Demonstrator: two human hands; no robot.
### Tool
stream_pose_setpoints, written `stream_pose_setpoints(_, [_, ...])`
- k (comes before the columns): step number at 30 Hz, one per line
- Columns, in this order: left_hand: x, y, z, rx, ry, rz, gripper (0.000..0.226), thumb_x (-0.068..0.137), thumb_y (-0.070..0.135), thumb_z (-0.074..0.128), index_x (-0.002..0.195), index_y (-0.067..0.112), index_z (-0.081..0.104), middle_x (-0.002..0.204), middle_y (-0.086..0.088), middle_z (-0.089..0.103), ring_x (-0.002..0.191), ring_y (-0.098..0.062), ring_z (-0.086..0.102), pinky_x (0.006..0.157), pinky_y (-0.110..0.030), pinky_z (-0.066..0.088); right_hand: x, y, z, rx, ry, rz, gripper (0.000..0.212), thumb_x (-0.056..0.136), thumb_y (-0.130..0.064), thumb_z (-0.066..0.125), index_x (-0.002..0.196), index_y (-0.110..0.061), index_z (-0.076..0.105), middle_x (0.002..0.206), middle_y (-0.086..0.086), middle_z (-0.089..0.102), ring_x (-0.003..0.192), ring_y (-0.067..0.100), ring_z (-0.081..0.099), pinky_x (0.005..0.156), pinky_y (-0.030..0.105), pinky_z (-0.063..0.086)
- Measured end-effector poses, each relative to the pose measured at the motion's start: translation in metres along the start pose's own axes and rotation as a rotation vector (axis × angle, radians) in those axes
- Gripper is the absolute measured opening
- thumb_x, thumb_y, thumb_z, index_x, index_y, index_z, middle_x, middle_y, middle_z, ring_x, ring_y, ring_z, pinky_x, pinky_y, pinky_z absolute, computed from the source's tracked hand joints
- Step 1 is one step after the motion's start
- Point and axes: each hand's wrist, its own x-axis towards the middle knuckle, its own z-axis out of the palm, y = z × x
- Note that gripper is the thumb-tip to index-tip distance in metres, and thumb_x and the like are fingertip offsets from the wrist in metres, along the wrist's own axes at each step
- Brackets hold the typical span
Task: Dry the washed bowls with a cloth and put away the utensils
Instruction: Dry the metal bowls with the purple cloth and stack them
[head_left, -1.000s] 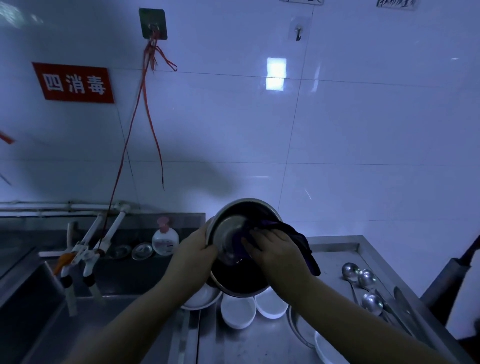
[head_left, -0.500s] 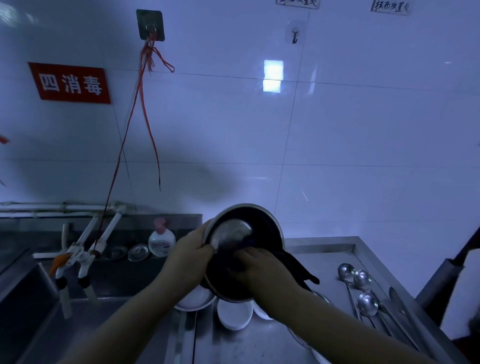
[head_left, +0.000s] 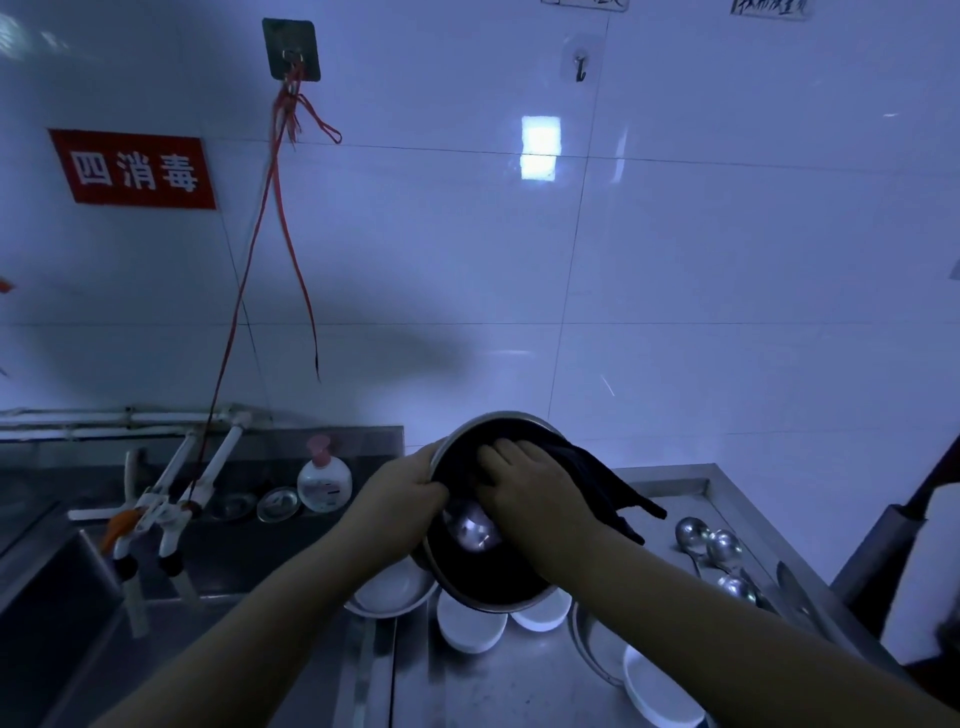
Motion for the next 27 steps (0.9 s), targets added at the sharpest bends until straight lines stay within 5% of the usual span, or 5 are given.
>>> stream_pose_setpoints(8, [-0.006,-0.003,-0.006,-0.047,0.233,0.019,0.049,0.077,0.004,0.048,0.089,0.05,0.059,0.066,0.008,0.063,0.06,-0.01,0.058,0.05,-0.025,0.041,-0.028,-0.006,0.004,0.005,-0.071,0.088,0.045,0.071,-0.016,0.032,0.089,-0.012,0.074,0.095,0.009,0.068,0.086,0.025,0.064,0.075,0.031,0.054])
stream_pose_setpoints(13, [-0.008,-0.01,0.008,-0.105,0.307,-0.005,0.038,0.074,0.016,0.043,0.093,0.045,0.059,0.069,0.012,0.064,0.066,0.003,0.057,0.054,-0.022,0.034,-0.052,-0.032,0.009,0.343,-0.153,0.216,0.061,0.046,-0.02,0.073,0.107,-0.019,0.07,0.103,0.003,0.068,0.092,0.022,0.065,0.082,0.028,0.049])
stream_pose_setpoints(17, [-0.002,-0.011,0.009,-0.216,0.314,-0.046,0.039,0.084,0.005,0.046,0.085,0.038,0.067,0.071,0.01,0.068,0.07,-0.003,0.061,0.061,-0.028,0.046,-0.052,-0.057,0.011,0.559,0.001,0.282,0.044,0.074,-0.024,0.049,0.114,-0.022,0.067,0.108,-0.001,0.069,0.093,0.018,0.063,0.082,0.028,0.047])
stream_pose_setpoints(24, [0.005,-0.017,-0.014,-0.16,0.07,-0.148,0.025,0.079,-0.002,0.053,0.094,0.013,0.067,0.09,-0.016,0.069,0.086,-0.036,0.065,0.081,-0.053,0.054,-0.073,-0.006,0.019,0.181,0.029,-0.175,0.032,0.075,-0.015,0.067,0.107,-0.019,0.069,0.094,0.006,0.07,0.085,0.022,0.065,0.077,0.034,0.051])
stream_pose_setpoints(27, [0.005,-0.017,-0.022,-0.188,-0.024,-0.187,0.022,0.085,0.007,0.055,0.102,0.017,0.065,0.093,-0.018,0.069,0.082,-0.036,0.067,0.07,-0.047,0.059,-0.068,0.015,0.014,0.145,0.113,-0.288,0.015,0.086,-0.011,0.064,0.095,-0.019,0.073,0.081,0.005,0.069,0.073,0.021,0.064,0.072,0.033,0.052])
